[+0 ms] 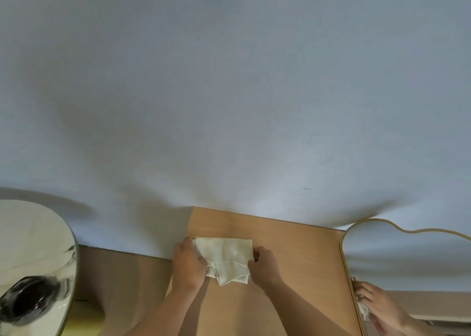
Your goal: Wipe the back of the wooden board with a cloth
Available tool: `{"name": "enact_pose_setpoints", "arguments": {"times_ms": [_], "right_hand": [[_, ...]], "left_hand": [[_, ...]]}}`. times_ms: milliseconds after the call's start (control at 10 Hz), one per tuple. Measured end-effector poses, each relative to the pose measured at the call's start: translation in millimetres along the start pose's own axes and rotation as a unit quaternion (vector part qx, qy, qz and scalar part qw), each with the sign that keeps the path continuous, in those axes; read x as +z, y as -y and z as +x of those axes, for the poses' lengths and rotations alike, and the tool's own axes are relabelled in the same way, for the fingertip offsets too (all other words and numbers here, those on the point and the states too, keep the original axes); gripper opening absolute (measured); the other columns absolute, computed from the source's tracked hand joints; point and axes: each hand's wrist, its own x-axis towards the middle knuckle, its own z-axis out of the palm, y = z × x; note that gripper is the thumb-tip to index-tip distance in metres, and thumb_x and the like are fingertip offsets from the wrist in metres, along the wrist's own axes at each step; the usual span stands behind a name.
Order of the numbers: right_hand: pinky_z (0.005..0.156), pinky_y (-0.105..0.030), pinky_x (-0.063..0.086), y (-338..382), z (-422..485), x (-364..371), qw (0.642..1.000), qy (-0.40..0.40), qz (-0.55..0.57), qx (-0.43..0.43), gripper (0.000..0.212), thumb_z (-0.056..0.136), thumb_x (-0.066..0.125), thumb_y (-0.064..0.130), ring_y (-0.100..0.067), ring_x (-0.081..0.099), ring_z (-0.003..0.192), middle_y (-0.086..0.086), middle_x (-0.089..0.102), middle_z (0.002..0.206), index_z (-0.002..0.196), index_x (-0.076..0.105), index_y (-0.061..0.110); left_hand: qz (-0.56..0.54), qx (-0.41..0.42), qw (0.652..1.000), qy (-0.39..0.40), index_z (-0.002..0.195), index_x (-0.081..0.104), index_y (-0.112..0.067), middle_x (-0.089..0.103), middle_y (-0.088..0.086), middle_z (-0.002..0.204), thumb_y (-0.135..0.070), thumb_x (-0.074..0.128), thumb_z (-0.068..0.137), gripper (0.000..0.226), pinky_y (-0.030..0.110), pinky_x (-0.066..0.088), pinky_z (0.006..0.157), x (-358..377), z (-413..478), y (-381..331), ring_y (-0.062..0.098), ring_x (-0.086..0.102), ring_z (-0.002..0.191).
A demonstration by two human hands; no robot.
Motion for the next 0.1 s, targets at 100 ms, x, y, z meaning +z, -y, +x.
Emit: {"name": "enact_pose_setpoints", "arguments": {"times_ms": [100], "right_hand": [[0.099,-0.037,0.051,-0.1,-13.9,-9.3,0.994,-0.005,-0.106,-0.037,0.042,0.095,0.051,0.006,-0.03,0.062,0.121,-0.014,0.063,0.134,0.136,0.058,0.006]], "left_hand": [[0.116,0.04,0.991,-0.048,0.145,0.054,-0.009,0.055,0.013,0.135,-0.027,0.07,0.093,0.057,0.039,0.05,0.099,-5.1,-13.2,-7.4,0.032,0.057,0.123]]}}
